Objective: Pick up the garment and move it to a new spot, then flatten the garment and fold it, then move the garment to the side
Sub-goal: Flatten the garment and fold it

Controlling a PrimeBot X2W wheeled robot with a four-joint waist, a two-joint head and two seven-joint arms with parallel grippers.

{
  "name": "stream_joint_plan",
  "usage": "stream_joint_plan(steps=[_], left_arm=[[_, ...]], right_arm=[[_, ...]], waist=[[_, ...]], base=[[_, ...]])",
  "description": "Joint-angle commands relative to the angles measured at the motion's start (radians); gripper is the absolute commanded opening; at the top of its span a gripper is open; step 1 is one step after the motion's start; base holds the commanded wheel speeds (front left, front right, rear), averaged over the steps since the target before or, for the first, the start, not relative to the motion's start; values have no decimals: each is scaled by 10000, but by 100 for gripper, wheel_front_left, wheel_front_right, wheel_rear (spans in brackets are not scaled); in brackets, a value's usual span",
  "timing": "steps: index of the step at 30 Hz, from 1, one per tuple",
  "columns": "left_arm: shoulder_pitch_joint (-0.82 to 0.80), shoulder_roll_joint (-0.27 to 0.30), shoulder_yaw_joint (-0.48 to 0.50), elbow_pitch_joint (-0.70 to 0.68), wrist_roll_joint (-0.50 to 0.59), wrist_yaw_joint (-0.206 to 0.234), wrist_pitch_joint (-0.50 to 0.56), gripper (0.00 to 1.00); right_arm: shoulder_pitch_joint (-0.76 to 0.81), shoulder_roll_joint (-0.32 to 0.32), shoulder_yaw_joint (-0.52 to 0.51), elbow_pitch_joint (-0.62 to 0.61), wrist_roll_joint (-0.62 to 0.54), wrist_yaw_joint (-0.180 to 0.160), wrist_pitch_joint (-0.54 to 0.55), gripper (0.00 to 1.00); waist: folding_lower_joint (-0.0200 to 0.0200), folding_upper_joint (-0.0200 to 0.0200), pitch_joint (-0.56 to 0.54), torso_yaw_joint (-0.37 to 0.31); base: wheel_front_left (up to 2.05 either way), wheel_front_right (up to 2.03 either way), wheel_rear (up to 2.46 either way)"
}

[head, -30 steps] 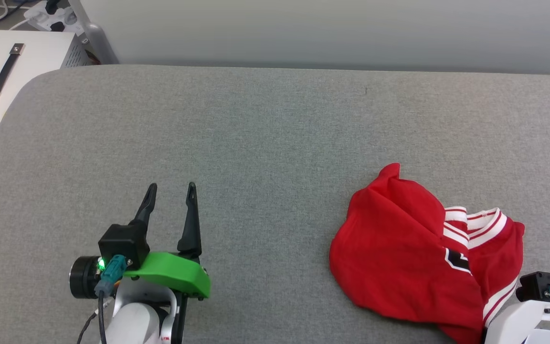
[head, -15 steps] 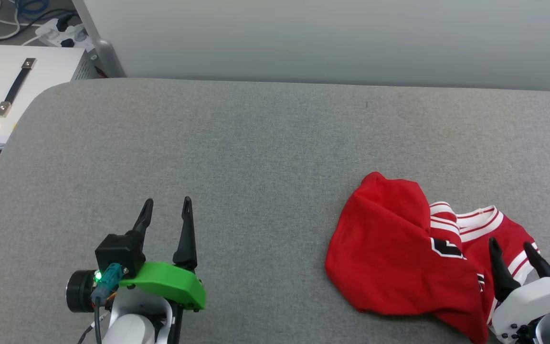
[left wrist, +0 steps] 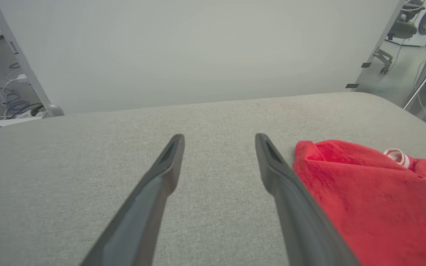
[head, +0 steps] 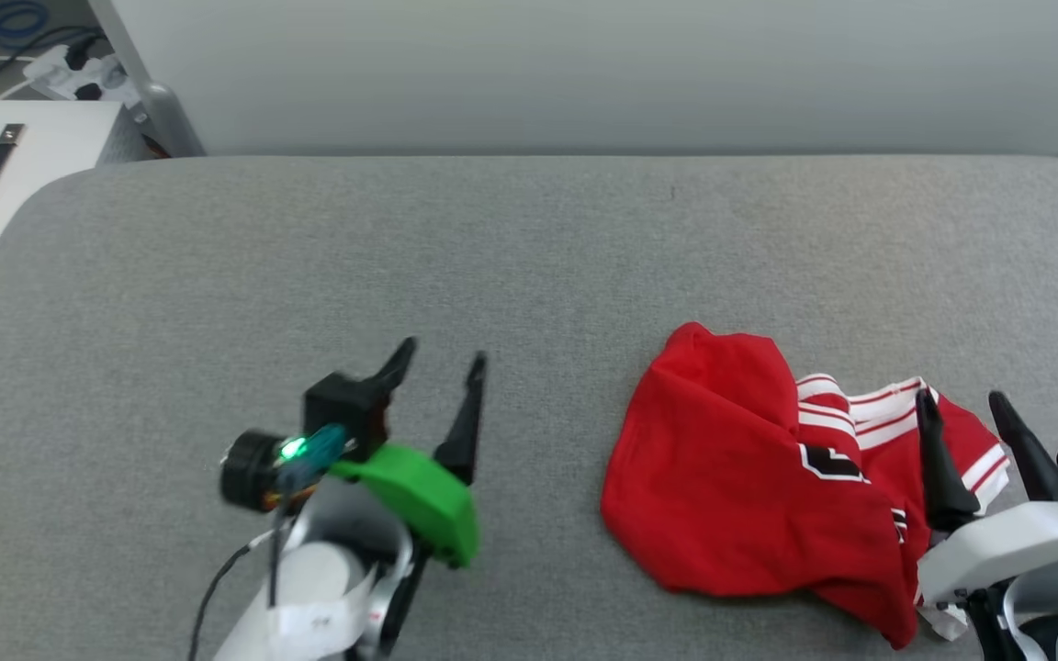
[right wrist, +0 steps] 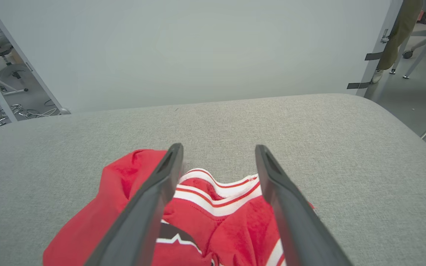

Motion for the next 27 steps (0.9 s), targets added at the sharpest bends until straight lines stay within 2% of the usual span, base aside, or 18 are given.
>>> stream_joint_plan(steps=[1, 8, 14, 27], left_arm=[[-413, -164, -218, 122, 50, -187, 224, 100], [-2359, -835, -1259, 1394, -58, -1123, 1665, 100], [-3913, -1113, -1825, 2942, -194, -1664, 2715, 100], [-6678, -1420, -3213, 6876, -115, -2046, 4428, 100]], right_arm=[[-250, 37, 77, -131, -40, -7, -78, 100], [-903, -24, 385, -480, -29, -7, -437, 100], [-1233, -159, 625, -528, 0, -7, -684, 100], [-1695, -248, 1012, -198, 260, -7, -1012, 100]], waist=[[0, -1, 360, -349], [0, -1, 1352, -1160], [0, -1, 1898, -1647], [0, -1, 2704, -2233]], base=[[0, 0, 0], [0, 0, 0], [0, 0, 0], [0, 0, 0]])
